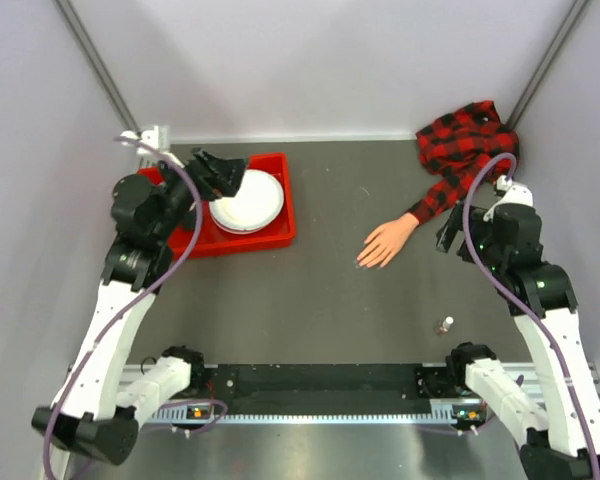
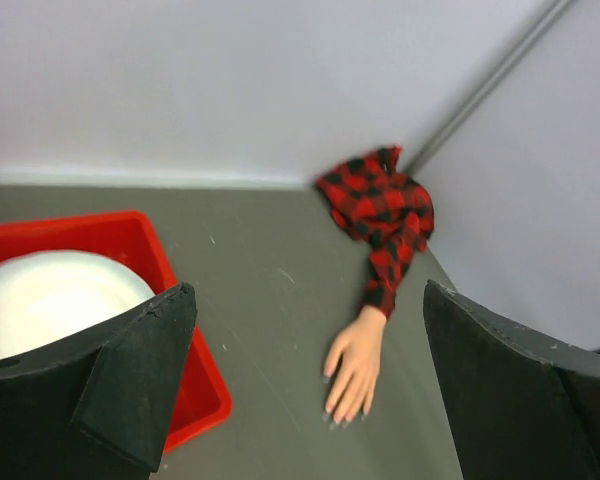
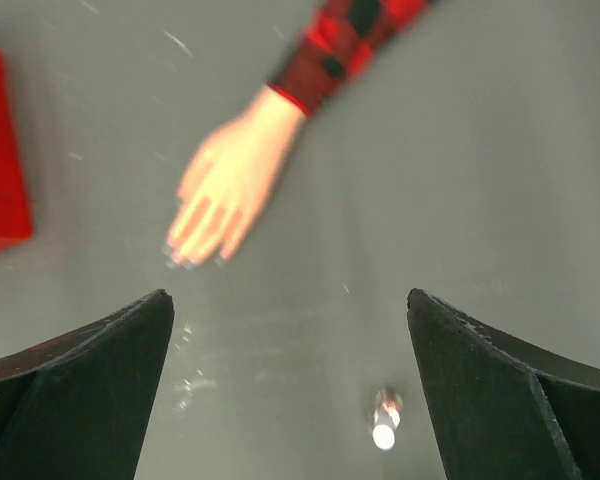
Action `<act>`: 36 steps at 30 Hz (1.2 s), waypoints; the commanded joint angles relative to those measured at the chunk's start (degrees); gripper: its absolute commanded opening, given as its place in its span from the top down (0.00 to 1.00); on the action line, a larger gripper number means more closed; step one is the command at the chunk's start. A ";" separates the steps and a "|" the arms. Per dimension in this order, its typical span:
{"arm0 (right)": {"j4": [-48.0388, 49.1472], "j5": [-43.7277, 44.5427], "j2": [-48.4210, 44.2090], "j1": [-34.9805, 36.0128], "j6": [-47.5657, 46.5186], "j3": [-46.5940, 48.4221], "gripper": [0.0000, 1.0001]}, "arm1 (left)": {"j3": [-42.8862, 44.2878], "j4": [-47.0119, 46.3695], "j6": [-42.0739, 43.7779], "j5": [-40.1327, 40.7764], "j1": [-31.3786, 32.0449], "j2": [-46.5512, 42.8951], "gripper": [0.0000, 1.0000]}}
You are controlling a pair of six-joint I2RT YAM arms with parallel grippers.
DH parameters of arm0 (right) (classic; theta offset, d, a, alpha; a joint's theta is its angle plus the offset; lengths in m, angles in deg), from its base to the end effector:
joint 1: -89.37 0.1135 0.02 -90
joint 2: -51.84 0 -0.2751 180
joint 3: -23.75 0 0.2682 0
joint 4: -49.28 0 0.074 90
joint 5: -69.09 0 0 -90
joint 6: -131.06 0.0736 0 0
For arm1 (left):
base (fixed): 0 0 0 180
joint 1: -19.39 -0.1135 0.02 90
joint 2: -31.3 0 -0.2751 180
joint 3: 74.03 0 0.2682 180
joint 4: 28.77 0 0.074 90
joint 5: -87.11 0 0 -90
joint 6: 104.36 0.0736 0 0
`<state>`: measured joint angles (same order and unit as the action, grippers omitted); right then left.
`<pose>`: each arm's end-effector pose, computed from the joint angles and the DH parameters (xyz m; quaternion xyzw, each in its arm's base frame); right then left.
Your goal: Paint the nails
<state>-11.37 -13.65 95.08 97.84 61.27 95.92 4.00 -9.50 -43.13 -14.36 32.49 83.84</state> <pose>0.1788 0.0172 0.3544 0.1198 0.8640 0.0668 0.4845 0.2305 -0.0687 0.4631 -0.0169 0.6683 -0.3270 0.6680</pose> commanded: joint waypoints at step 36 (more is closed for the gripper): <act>-20.39 3.72 8.52 -0.38 26.81 -17.67 0.48 | -15.62 -19.27 -11.57 -17.72 5.88 8.02 0.05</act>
<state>-33.45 -11.68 101.99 97.82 86.12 78.58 -11.21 -23.66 -53.62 -31.19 37.32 91.73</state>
